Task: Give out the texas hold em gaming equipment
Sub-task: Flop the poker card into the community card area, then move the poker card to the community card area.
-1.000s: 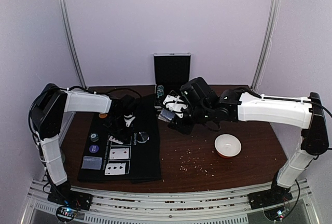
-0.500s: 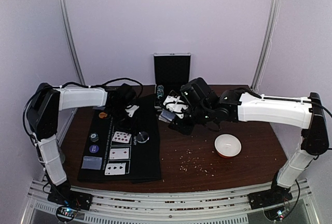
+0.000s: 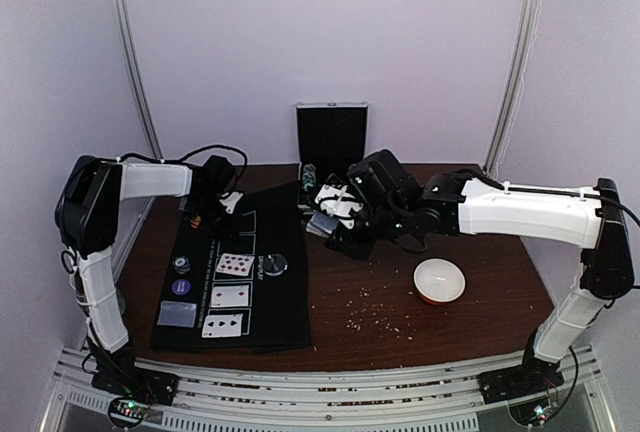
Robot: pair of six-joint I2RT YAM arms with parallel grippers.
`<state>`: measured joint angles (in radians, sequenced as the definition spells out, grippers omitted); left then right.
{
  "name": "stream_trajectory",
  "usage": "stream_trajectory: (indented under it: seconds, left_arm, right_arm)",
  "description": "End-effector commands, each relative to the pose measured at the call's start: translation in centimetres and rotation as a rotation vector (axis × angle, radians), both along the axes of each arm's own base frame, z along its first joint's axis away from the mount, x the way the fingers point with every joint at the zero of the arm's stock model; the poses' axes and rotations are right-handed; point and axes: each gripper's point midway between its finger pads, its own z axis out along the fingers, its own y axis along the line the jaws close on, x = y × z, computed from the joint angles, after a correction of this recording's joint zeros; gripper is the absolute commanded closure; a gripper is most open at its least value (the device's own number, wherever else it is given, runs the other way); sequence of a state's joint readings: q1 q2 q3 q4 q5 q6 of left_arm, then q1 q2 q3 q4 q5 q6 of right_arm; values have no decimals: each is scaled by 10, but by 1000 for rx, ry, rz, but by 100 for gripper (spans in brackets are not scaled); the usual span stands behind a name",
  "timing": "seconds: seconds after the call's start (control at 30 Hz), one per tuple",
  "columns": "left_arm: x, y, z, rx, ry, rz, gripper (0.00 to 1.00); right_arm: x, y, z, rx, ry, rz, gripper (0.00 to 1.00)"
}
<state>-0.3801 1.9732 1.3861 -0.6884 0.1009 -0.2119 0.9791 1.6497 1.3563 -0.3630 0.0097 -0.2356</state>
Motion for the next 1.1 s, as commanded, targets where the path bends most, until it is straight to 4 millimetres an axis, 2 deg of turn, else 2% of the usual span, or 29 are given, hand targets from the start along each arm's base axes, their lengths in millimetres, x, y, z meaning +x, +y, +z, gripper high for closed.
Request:
stream_trajectory:
  seconds: [0.0, 0.1, 0.17, 0.57, 0.87, 1.07]
  left_arm:
    - [15, -7, -11, 2, -40, -26, 84]
    - [6, -2, -26, 24, -3, -25, 85]
    - [0, 1, -29, 33, 7, -20, 86]
    - [-26, 16, -16, 58, 18, 3, 86]
    - [-36, 24, -13, 83, 30, 10, 86]
    - [-35, 24, -11, 81, 26, 10, 84]
  right_arm:
    - [-1, -3, 6, 15, 5, -5, 53]
    - [-2, -4, 6, 13, 6, -7, 53]
    - [-2, -5, 5, 12, 6, -7, 53]
    - [-2, -5, 5, 12, 4, -8, 53]
    - [-2, -5, 6, 14, 1, -5, 53]
    - [-2, -5, 7, 13, 0, -4, 53]
